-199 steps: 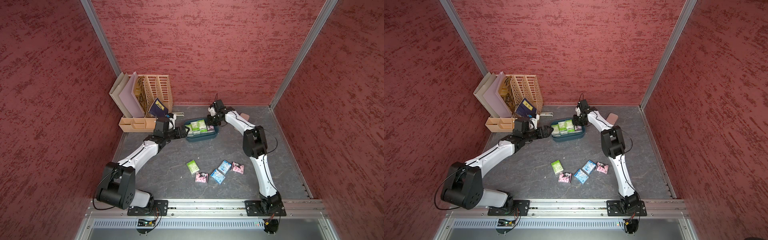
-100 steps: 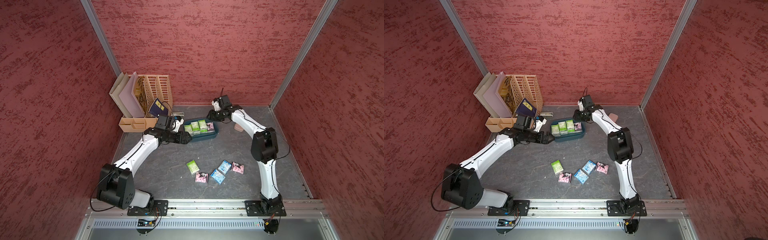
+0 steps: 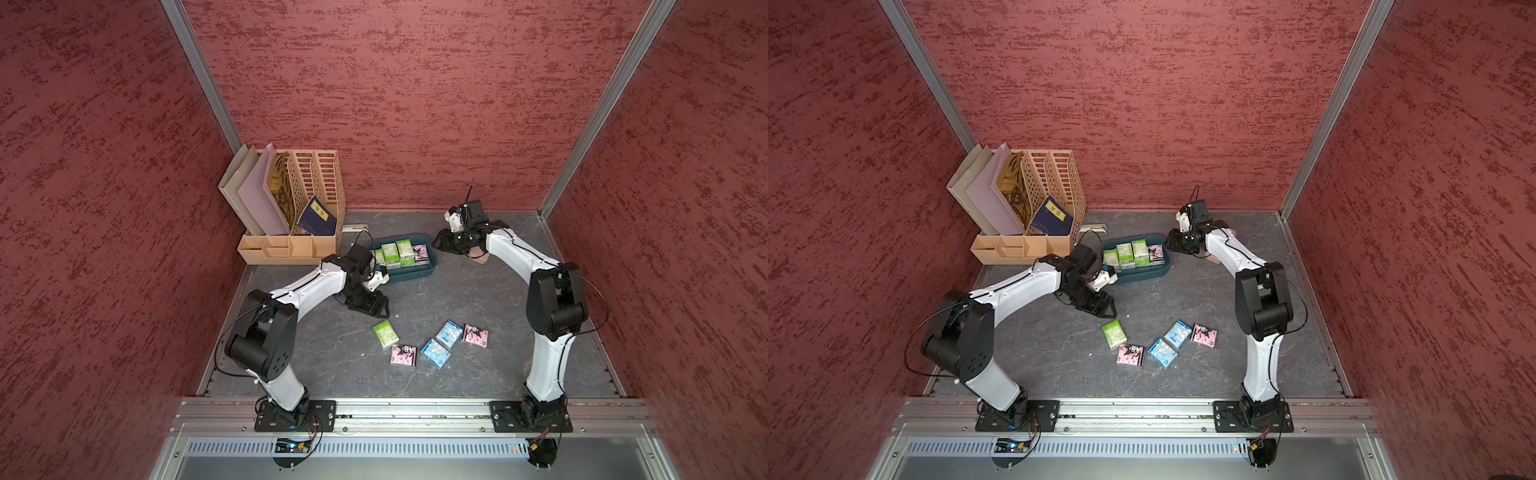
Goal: Put the pocket tissues into the storage box
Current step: Pick up the pocket tissues from the center of the board.
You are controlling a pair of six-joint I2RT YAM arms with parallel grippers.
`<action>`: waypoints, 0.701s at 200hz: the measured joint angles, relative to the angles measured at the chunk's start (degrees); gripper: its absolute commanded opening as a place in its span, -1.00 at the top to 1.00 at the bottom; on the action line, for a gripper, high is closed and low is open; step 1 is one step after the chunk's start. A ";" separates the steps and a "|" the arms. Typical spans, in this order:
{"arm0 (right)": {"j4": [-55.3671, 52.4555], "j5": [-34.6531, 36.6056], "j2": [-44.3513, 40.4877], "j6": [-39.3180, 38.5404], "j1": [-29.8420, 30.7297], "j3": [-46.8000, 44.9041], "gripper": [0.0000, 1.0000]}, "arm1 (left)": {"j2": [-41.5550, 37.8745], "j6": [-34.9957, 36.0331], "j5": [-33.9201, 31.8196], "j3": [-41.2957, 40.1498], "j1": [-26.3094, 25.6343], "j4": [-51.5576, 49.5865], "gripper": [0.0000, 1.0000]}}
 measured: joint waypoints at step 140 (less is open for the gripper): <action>0.92 -1.53 -2.36 -0.81 -1.60 -3.50 0.08 | 7.19 0.92 1.05 0.28 -3.13 0.94 1.00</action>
